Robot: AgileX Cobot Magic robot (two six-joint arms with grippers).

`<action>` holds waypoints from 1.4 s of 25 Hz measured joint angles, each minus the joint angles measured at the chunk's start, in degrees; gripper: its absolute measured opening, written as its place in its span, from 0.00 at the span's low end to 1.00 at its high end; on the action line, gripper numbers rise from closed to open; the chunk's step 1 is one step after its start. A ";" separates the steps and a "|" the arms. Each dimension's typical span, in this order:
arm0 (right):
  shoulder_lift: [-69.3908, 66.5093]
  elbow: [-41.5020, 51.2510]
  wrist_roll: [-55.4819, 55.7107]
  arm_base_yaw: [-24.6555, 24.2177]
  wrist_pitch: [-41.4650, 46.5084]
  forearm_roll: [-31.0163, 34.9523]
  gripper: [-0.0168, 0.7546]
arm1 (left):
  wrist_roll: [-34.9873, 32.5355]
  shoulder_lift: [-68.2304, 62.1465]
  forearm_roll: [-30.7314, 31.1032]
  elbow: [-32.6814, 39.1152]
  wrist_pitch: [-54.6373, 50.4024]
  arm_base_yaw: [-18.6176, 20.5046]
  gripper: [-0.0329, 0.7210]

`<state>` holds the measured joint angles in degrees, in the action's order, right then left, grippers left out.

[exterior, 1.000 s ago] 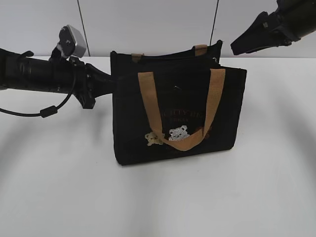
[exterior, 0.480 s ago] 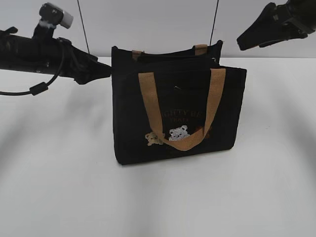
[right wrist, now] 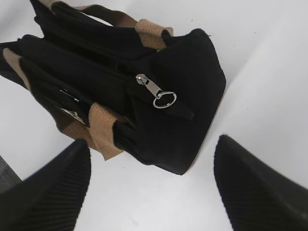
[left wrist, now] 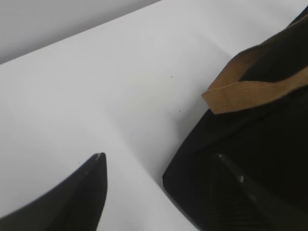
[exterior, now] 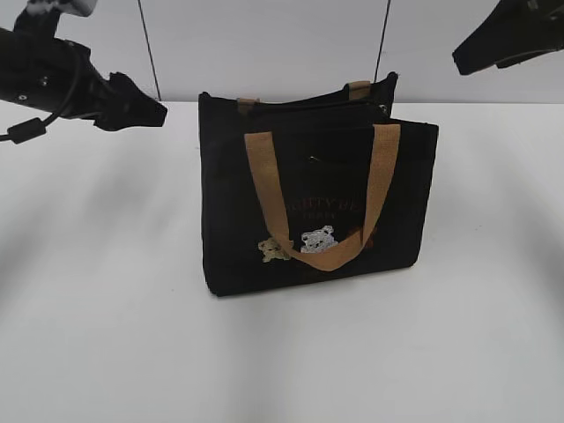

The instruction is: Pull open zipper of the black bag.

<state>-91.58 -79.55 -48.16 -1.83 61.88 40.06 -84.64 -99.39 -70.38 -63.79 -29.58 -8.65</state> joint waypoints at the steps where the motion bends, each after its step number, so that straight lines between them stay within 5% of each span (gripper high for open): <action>1: 0.62 0.00 0.19 0.17 0.23 -0.05 0.80 | 3.14 0.77 2.66 0.00 -0.84 0.00 0.71; 13: 6.24 0.62 9.57 8.46 2.02 -12.80 0.79 | 38.12 12.60 32.52 6.17 -2.64 -3.54 0.71; 21: 18.65 12.27 12.78 8.97 1.09 -14.56 0.79 | 61.04 27.11 48.26 12.36 -10.92 -3.54 0.71; 35: 57.00 34.33 24.28 9.02 2.51 -20.37 0.79 | 76.97 60.30 59.76 19.41 -28.87 -3.54 0.71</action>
<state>-34.57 -45.22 -23.88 7.20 64.38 19.70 -7.68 -39.09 -10.61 -44.38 -58.46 -12.19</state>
